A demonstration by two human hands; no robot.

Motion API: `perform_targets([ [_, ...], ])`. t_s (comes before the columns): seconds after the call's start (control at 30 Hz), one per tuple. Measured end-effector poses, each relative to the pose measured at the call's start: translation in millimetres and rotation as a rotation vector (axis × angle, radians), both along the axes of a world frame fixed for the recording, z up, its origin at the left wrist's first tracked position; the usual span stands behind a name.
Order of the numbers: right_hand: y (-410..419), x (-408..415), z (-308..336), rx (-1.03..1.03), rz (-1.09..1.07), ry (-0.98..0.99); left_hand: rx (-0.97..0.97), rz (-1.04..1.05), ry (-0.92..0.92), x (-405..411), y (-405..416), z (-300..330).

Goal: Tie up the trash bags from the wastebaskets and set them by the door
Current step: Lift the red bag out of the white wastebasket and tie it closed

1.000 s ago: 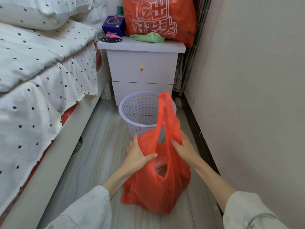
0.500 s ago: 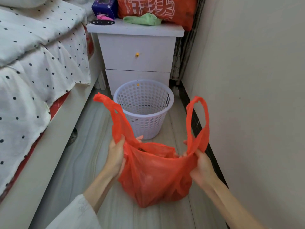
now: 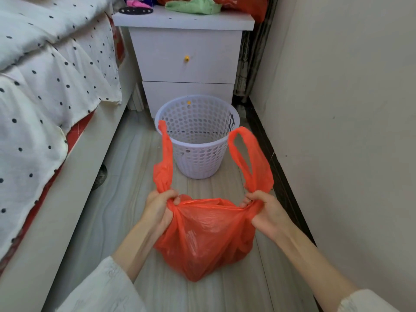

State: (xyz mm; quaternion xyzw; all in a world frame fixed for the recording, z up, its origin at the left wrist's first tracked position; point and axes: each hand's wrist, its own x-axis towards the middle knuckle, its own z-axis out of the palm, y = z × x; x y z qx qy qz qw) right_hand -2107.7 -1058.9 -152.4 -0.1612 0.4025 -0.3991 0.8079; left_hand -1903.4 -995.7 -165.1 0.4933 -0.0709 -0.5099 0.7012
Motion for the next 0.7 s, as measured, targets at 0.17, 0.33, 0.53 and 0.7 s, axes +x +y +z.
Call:
perform_targets([
  [0.17,-0.2,1.3,-0.9,-0.041,-0.084,-0.017,-0.041,-0.020,0.082,-1.0,0.9,-1.2],
  [0.33,9.2,1.0,6.4,-0.073,-0.024,-0.112,-0.162,-0.011,0.046,-8.9,8.8,2.7],
  [0.53,10.2,-0.6,7.9,0.001,-0.115,-0.189,-0.116,0.182,0.194,-2.3,9.6,-0.2],
  [0.7,13.7,1.9,7.7,0.011,-0.001,0.018,0.022,0.037,0.087,-1.7,9.7,-4.5],
])
